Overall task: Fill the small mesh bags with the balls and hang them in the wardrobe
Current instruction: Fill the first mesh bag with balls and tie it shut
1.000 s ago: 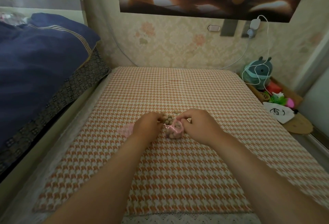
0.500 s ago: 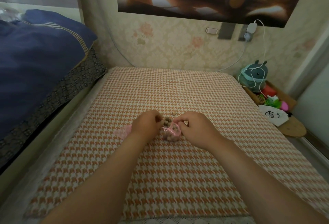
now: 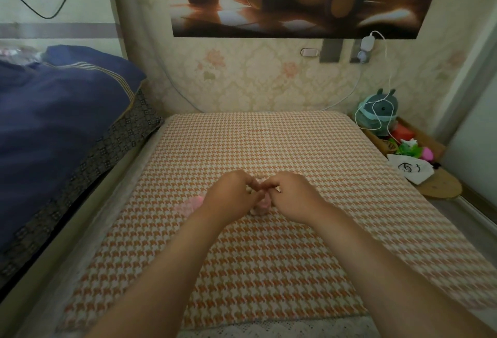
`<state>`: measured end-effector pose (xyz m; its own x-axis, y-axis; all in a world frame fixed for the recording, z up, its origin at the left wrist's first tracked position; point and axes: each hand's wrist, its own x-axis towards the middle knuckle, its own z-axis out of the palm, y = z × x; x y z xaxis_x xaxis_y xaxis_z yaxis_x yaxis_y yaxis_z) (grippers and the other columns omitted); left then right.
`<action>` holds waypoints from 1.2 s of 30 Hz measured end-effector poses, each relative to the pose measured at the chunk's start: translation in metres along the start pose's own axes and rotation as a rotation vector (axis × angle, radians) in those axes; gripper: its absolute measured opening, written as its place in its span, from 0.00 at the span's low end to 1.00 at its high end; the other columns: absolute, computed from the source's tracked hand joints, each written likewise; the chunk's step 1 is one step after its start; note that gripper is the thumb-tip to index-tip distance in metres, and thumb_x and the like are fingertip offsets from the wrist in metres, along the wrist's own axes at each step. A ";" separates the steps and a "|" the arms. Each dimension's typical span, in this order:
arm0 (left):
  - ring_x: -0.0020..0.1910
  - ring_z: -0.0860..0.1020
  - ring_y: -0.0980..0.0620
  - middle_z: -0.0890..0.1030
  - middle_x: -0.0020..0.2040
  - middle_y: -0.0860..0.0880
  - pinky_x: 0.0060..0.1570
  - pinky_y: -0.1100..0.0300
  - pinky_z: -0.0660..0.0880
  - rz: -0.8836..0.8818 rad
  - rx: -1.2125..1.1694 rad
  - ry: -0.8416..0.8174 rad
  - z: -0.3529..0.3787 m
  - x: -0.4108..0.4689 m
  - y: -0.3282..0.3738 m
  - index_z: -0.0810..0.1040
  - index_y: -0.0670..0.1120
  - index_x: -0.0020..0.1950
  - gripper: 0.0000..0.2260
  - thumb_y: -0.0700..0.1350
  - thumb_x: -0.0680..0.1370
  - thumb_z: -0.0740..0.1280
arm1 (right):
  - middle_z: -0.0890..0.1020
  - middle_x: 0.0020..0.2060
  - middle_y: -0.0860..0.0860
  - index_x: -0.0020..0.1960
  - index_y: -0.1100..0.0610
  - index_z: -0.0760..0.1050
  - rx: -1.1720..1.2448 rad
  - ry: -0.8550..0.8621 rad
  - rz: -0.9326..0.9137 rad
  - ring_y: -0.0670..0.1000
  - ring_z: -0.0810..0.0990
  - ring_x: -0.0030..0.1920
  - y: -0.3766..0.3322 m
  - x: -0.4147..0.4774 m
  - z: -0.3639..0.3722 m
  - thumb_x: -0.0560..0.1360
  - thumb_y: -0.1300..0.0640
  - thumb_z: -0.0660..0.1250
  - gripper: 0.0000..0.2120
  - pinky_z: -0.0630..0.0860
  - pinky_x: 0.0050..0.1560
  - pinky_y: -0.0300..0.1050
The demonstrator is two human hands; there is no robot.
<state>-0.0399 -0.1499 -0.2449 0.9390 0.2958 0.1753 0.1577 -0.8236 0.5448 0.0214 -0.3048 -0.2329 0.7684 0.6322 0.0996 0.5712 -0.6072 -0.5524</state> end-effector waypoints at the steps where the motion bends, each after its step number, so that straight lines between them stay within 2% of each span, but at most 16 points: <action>1: 0.44 0.80 0.57 0.83 0.50 0.56 0.46 0.56 0.79 -0.015 0.035 -0.004 0.000 -0.001 0.002 0.84 0.56 0.52 0.10 0.57 0.74 0.70 | 0.85 0.54 0.46 0.61 0.46 0.83 0.001 0.000 -0.007 0.50 0.82 0.52 0.000 -0.001 0.000 0.82 0.56 0.62 0.14 0.81 0.54 0.52; 6: 0.52 0.81 0.56 0.83 0.58 0.57 0.52 0.56 0.78 -0.038 0.077 -0.042 -0.003 -0.001 0.013 0.82 0.55 0.61 0.14 0.54 0.76 0.67 | 0.83 0.57 0.45 0.61 0.48 0.81 0.090 0.106 0.020 0.46 0.81 0.53 0.011 0.001 -0.001 0.83 0.56 0.61 0.12 0.80 0.56 0.49; 8: 0.51 0.82 0.54 0.84 0.57 0.55 0.52 0.53 0.80 -0.061 0.071 -0.053 -0.003 -0.001 0.014 0.83 0.54 0.59 0.12 0.52 0.77 0.67 | 0.83 0.57 0.43 0.60 0.47 0.80 0.092 0.156 0.051 0.43 0.81 0.50 0.020 0.004 -0.001 0.83 0.58 0.61 0.12 0.80 0.54 0.45; 10: 0.48 0.82 0.54 0.85 0.54 0.53 0.50 0.54 0.80 -0.069 0.041 -0.037 -0.003 0.000 0.012 0.84 0.52 0.56 0.10 0.49 0.78 0.67 | 0.82 0.58 0.44 0.60 0.48 0.79 0.035 0.157 0.088 0.45 0.81 0.51 0.030 0.005 0.000 0.82 0.58 0.61 0.12 0.78 0.51 0.43; 12: 0.47 0.81 0.56 0.84 0.53 0.53 0.46 0.60 0.79 -0.078 -0.019 -0.009 -0.002 0.002 0.009 0.85 0.50 0.55 0.09 0.45 0.78 0.68 | 0.81 0.59 0.46 0.61 0.49 0.79 -0.040 0.111 0.116 0.48 0.80 0.55 0.038 0.006 0.004 0.82 0.59 0.63 0.12 0.78 0.52 0.45; 14: 0.46 0.80 0.58 0.84 0.54 0.52 0.41 0.68 0.73 -0.080 -0.054 0.015 -0.002 0.003 0.007 0.85 0.48 0.55 0.09 0.42 0.78 0.67 | 0.81 0.59 0.46 0.62 0.48 0.79 -0.070 0.063 0.134 0.48 0.80 0.56 0.042 0.007 0.010 0.81 0.57 0.66 0.11 0.77 0.53 0.45; 16: 0.37 0.77 0.60 0.85 0.52 0.51 0.33 0.73 0.69 -0.070 -0.078 0.033 -0.002 0.004 0.007 0.86 0.47 0.52 0.10 0.39 0.78 0.66 | 0.82 0.58 0.45 0.61 0.47 0.80 -0.078 0.035 0.131 0.48 0.80 0.57 0.043 0.009 0.017 0.80 0.53 0.67 0.10 0.77 0.54 0.46; 18: 0.29 0.73 0.62 0.85 0.51 0.51 0.27 0.75 0.66 -0.055 -0.109 0.030 -0.003 0.003 0.006 0.86 0.46 0.51 0.10 0.37 0.78 0.66 | 0.83 0.56 0.45 0.59 0.46 0.80 -0.094 0.023 0.131 0.49 0.80 0.54 0.042 0.013 0.022 0.80 0.52 0.67 0.09 0.77 0.51 0.46; 20: 0.27 0.72 0.63 0.85 0.49 0.51 0.25 0.75 0.66 -0.037 -0.136 0.011 -0.005 0.003 0.004 0.86 0.46 0.50 0.09 0.37 0.77 0.67 | 0.84 0.51 0.45 0.55 0.47 0.82 -0.142 0.011 0.141 0.49 0.81 0.49 0.042 0.017 0.027 0.80 0.52 0.66 0.07 0.78 0.46 0.45; 23: 0.29 0.74 0.64 0.85 0.50 0.54 0.26 0.75 0.67 -0.025 -0.152 -0.051 -0.005 0.002 0.002 0.86 0.47 0.51 0.07 0.41 0.77 0.69 | 0.84 0.46 0.45 0.51 0.46 0.82 -0.228 0.001 0.164 0.49 0.80 0.44 0.045 0.019 0.032 0.78 0.51 0.67 0.06 0.72 0.36 0.41; 26: 0.38 0.78 0.62 0.84 0.51 0.54 0.35 0.71 0.72 -0.010 -0.150 -0.082 -0.006 0.002 0.000 0.86 0.48 0.53 0.07 0.45 0.76 0.71 | 0.84 0.46 0.45 0.51 0.46 0.82 -0.213 0.011 0.176 0.48 0.78 0.42 0.044 0.019 0.031 0.79 0.51 0.67 0.05 0.65 0.32 0.38; 28: 0.45 0.80 0.58 0.84 0.51 0.53 0.41 0.67 0.74 -0.009 -0.153 -0.088 -0.008 0.002 0.000 0.85 0.48 0.55 0.09 0.46 0.76 0.71 | 0.84 0.47 0.46 0.52 0.48 0.84 -0.171 0.043 0.173 0.48 0.79 0.43 0.041 0.019 0.026 0.80 0.51 0.67 0.06 0.69 0.34 0.40; 31: 0.49 0.80 0.57 0.84 0.53 0.52 0.45 0.67 0.74 -0.010 -0.159 -0.080 -0.009 0.004 -0.001 0.85 0.47 0.57 0.10 0.45 0.77 0.70 | 0.85 0.48 0.45 0.55 0.49 0.84 -0.038 0.155 0.166 0.47 0.83 0.48 0.033 0.021 0.017 0.79 0.51 0.70 0.07 0.80 0.46 0.45; 33: 0.50 0.80 0.56 0.84 0.53 0.52 0.47 0.66 0.75 -0.008 -0.157 -0.078 -0.009 0.004 -0.002 0.84 0.47 0.57 0.10 0.45 0.78 0.69 | 0.84 0.46 0.42 0.56 0.48 0.84 0.086 0.231 0.132 0.44 0.82 0.49 0.026 0.021 0.011 0.77 0.50 0.72 0.08 0.79 0.50 0.43; 36: 0.48 0.80 0.56 0.84 0.53 0.51 0.46 0.65 0.74 -0.012 -0.171 -0.083 -0.009 0.005 -0.004 0.84 0.47 0.58 0.10 0.45 0.78 0.68 | 0.83 0.42 0.38 0.53 0.47 0.84 0.178 0.275 0.018 0.36 0.79 0.43 0.010 0.017 0.005 0.76 0.50 0.73 0.06 0.73 0.45 0.34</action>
<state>-0.0384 -0.1407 -0.2390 0.9604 0.2586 0.1037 0.1215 -0.7237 0.6794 0.0384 -0.2980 -0.2410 0.8407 0.4540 0.2951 0.5164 -0.5082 -0.6893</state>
